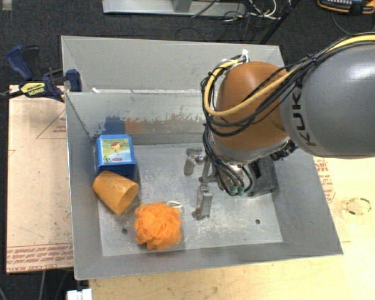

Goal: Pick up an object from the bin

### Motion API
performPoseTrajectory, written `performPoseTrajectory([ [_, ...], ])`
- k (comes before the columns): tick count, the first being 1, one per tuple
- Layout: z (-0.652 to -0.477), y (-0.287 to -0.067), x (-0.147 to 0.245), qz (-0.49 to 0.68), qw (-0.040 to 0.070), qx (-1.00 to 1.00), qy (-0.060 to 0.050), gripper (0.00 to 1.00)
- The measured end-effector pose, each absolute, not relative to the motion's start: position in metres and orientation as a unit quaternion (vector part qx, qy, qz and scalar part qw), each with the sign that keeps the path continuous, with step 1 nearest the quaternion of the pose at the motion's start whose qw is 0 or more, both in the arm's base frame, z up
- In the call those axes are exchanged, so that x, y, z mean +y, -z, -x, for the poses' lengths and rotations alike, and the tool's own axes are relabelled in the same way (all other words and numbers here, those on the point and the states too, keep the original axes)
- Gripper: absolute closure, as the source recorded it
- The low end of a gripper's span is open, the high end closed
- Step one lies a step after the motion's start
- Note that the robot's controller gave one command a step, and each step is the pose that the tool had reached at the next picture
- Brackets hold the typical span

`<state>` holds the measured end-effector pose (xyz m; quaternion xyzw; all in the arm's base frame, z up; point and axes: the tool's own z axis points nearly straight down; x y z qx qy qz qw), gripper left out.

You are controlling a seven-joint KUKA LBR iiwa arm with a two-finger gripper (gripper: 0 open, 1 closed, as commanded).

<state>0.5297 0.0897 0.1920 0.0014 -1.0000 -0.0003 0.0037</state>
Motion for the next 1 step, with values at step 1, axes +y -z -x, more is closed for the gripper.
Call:
performPoseTrajectory([
  [1,-0.5314,-0.1962,0.0893,0.000,0.000,-1.000,0.001,0.00],
])
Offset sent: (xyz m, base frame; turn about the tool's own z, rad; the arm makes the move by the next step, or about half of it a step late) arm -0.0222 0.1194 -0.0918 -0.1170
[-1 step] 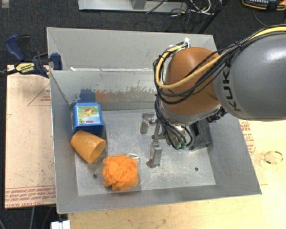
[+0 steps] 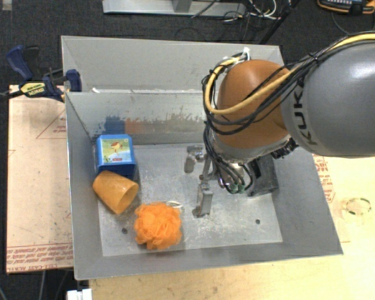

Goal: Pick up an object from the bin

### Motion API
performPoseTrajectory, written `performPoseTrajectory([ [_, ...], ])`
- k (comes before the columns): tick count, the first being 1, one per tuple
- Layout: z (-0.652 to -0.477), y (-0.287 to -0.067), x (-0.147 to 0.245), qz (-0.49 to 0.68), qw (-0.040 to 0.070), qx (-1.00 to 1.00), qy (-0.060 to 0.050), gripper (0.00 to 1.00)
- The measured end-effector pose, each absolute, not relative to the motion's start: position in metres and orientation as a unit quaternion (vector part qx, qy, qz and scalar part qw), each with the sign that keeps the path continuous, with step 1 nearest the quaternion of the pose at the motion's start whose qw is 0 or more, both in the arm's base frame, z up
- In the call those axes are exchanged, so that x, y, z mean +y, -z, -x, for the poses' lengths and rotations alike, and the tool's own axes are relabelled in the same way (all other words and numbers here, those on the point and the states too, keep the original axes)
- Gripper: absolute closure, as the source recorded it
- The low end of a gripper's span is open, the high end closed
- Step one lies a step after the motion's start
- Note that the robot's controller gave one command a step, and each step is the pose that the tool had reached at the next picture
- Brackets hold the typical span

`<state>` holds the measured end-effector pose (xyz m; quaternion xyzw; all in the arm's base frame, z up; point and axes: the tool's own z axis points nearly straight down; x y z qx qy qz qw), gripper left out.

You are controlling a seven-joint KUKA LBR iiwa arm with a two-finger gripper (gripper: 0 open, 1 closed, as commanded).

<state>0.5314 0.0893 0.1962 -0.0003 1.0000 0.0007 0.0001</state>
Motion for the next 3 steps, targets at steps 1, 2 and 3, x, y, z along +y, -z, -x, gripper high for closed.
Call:
performPoseTrajectory([
  [1,-0.527,-0.170,0.122,0.015,0.003,1.000,0.000,0.00],
  [2,-0.507,-0.132,0.158,0.041,0.000,0.999,-0.002,0.00],
  [3,-0.504,-0.070,0.107,0.079,0.003,0.997,0.000,1.00],
])
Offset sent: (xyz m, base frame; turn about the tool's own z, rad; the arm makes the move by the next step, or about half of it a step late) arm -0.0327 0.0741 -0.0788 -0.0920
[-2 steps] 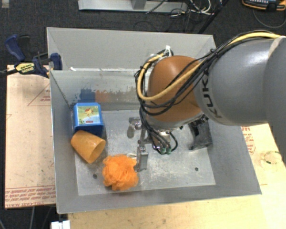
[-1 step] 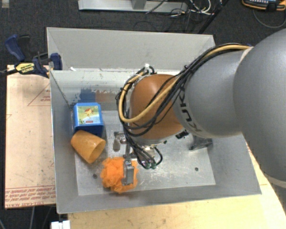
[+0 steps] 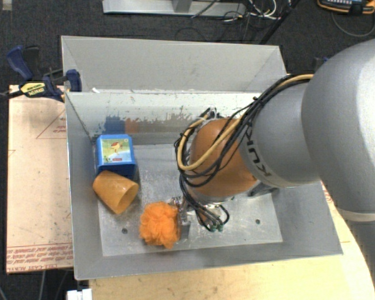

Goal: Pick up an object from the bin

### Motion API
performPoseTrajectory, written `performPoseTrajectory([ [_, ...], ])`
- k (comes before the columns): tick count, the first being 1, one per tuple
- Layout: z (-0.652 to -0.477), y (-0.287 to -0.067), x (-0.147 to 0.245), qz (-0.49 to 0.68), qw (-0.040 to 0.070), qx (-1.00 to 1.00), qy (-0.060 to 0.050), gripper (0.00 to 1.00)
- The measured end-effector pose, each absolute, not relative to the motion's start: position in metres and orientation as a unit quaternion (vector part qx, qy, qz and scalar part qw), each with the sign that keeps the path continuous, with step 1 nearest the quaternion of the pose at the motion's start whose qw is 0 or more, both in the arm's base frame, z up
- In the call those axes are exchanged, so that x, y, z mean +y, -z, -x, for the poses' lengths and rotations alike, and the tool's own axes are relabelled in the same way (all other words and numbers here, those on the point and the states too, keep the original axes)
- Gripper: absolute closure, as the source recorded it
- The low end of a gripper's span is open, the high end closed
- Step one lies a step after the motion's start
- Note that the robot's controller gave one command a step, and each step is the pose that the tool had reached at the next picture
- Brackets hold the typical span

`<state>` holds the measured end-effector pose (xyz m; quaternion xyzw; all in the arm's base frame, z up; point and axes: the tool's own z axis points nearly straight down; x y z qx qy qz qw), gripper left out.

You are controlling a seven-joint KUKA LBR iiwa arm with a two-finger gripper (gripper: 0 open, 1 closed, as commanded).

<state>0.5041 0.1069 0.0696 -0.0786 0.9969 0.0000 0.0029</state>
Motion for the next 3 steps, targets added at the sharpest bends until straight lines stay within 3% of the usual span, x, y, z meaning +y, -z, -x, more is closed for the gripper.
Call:
performPoseTrajectory([
  [1,-0.504,-0.070,0.107,0.079,0.003,0.997,0.000,1.00],
  [2,-0.518,-0.197,0.107,0.067,0.005,0.998,-0.001,1.00],
  [3,-0.518,-0.196,0.107,0.067,0.004,0.998,-0.001,1.00],
])
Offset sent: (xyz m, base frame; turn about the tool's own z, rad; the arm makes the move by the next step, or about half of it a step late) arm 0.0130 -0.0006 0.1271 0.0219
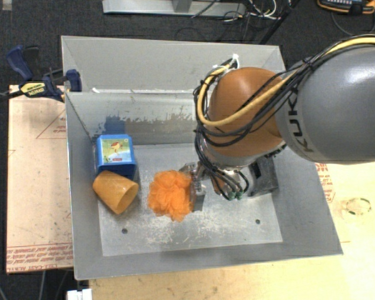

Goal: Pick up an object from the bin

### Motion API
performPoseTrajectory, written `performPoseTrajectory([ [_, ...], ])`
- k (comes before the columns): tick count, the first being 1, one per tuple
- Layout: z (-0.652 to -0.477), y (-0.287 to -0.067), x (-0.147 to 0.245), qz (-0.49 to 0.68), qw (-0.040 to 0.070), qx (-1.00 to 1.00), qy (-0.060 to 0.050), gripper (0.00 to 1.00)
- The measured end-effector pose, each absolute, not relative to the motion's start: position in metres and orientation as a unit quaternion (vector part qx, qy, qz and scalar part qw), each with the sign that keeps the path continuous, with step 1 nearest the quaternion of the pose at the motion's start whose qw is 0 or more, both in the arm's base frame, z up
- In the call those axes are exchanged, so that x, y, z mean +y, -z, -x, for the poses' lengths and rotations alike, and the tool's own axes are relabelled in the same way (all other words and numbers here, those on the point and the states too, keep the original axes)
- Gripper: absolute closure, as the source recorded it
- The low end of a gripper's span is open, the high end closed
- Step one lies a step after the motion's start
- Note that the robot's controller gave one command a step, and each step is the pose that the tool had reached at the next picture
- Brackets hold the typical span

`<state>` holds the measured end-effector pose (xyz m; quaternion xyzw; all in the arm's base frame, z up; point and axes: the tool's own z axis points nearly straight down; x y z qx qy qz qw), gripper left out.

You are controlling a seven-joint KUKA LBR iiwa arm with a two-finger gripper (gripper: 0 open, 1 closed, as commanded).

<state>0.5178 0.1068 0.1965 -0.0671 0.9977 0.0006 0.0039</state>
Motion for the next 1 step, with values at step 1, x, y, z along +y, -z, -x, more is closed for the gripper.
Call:
performPoseTrajectory([
  [1,-0.5219,-0.2264,0.1045,0.071,0.002,0.998,0.000,1.00],
])
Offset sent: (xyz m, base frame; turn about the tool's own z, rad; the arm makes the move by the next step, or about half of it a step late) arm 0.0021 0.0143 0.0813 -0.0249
